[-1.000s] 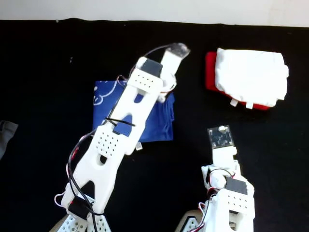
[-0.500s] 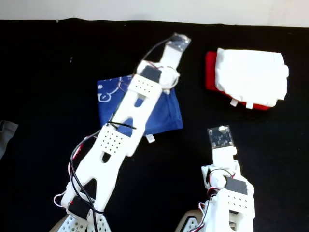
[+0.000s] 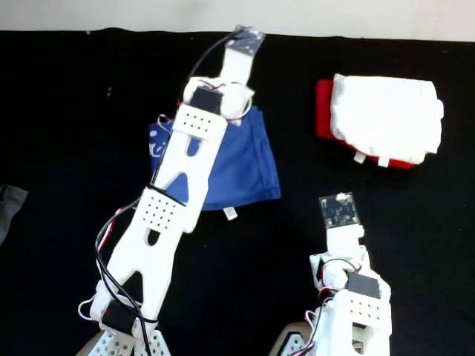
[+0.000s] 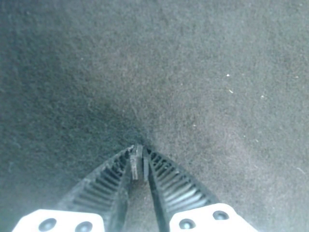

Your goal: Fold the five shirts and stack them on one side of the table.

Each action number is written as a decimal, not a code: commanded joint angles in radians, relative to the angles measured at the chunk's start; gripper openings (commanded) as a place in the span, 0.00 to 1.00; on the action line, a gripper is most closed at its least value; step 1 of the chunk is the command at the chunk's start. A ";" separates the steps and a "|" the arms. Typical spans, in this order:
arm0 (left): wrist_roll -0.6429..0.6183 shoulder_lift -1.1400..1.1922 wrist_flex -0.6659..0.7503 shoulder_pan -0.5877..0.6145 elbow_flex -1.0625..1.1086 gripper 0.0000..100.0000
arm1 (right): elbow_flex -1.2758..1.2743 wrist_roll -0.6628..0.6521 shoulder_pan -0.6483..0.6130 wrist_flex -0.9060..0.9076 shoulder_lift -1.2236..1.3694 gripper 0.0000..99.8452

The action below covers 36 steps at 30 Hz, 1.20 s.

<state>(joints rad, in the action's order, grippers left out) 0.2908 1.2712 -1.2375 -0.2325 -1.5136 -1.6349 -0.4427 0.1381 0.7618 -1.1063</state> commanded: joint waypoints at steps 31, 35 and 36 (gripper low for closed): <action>-0.008 -0.981 -0.557 0.426 0.404 0.01 | 0.145 -0.009 0.002 0.105 0.001 0.01; 0.005 -1.282 -0.539 0.533 0.928 0.01 | 0.495 -0.008 -0.059 0.321 0.010 0.01; 0.015 -1.336 -0.509 0.555 1.056 0.01 | 0.570 0.006 -0.081 0.357 0.010 0.01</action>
<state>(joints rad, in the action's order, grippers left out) 0.2938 0.1649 -1.7822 0.2662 -0.8615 -1.3249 -0.4427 0.1089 1.0012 -1.0971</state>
